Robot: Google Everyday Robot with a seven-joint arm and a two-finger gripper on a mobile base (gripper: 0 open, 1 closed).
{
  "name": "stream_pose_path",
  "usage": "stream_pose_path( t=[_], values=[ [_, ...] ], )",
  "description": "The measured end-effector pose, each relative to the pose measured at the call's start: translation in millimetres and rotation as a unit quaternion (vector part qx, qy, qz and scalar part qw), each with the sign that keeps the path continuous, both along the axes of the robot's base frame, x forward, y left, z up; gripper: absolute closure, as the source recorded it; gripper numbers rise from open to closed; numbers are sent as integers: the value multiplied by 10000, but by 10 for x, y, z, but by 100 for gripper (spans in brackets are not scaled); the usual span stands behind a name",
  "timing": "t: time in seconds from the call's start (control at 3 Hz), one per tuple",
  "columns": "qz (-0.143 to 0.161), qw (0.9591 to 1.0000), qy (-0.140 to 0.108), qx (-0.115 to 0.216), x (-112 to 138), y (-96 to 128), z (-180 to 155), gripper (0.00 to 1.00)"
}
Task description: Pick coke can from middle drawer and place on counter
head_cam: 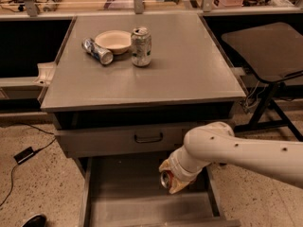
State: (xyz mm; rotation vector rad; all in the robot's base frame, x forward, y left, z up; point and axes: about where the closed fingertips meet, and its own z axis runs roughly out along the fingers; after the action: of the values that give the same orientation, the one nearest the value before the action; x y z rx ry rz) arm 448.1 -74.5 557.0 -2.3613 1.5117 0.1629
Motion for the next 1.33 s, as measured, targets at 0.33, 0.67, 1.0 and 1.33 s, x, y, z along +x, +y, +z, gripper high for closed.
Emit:
stream_pose_path(
  t=[0.33, 0.67, 1.0, 1.33],
  values=[
    [-309, 9977, 213, 570, -117, -301, 439, 100],
    [-307, 9977, 212, 569, -116, -300, 439, 100],
    [-292, 9955, 174, 889, -96, -335, 522, 100],
    [-194, 9727, 277, 2294, -73, -308, 841, 100]
  ],
)
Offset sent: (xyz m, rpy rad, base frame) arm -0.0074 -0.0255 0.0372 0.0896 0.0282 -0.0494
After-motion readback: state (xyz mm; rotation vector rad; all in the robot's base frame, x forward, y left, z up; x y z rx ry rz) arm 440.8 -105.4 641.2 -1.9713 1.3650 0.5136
